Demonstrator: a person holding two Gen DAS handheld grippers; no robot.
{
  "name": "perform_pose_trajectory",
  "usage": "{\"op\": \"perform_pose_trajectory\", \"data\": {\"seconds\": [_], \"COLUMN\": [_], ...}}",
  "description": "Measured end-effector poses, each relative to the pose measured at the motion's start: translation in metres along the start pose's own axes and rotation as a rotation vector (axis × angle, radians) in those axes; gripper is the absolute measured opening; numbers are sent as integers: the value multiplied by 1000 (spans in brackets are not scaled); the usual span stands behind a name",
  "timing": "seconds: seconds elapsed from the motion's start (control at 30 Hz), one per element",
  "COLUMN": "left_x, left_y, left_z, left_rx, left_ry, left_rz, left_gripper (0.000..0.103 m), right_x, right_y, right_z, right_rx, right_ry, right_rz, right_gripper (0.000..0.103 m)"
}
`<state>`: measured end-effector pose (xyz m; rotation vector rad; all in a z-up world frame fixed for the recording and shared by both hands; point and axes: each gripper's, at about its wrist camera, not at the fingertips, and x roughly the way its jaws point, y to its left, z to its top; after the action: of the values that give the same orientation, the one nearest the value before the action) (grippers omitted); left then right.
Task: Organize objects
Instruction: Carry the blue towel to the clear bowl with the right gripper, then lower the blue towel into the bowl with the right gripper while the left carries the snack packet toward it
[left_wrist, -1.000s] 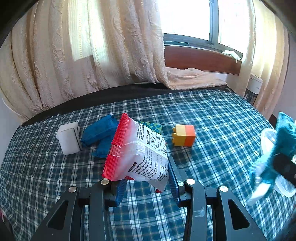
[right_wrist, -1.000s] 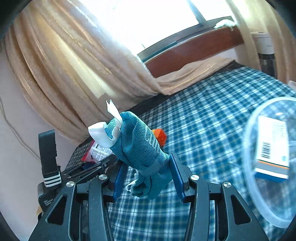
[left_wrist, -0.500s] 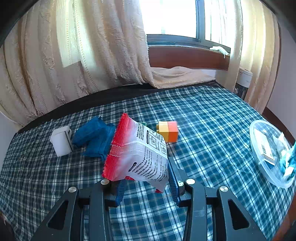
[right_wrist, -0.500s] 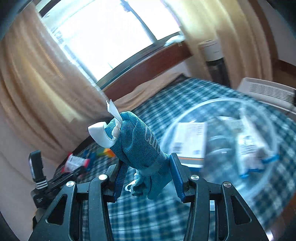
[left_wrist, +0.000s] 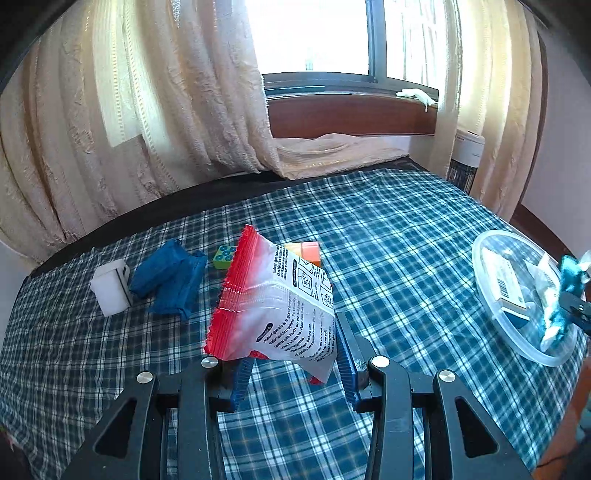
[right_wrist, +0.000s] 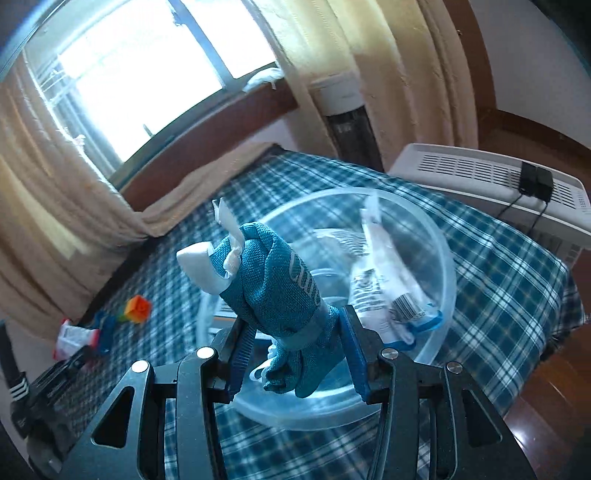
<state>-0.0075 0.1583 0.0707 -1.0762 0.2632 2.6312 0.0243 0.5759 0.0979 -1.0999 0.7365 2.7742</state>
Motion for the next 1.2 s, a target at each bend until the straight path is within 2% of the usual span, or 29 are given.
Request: {"op": "perform_pose_trajectory", "data": {"seconds": [0.2,0.57,0.7,0.97,1.2], "left_x": [-2,-1,-1,4,6], "left_y": [-7,-26,-34,-55,-85], "left_z": [0,2,3,4,5], "left_rx": [8,33,44,79,128], "left_ry": [1,15,18,33,52], "left_rz": [-7,-35,-44,-69,-129], "left_gripper": [42,42,42,42,42], "right_x": [1,11,9,-2,-16], "right_y": [-1,-2,1,2,0], "right_z": [7,21,25,17,12], "right_rx": [-2,-20,-38,-90,-132], "right_ry": [-23,-71,-101,-134,-169], "right_rz": [-9,26,36,32,17], "right_gripper": [49,52,58,59,59]}}
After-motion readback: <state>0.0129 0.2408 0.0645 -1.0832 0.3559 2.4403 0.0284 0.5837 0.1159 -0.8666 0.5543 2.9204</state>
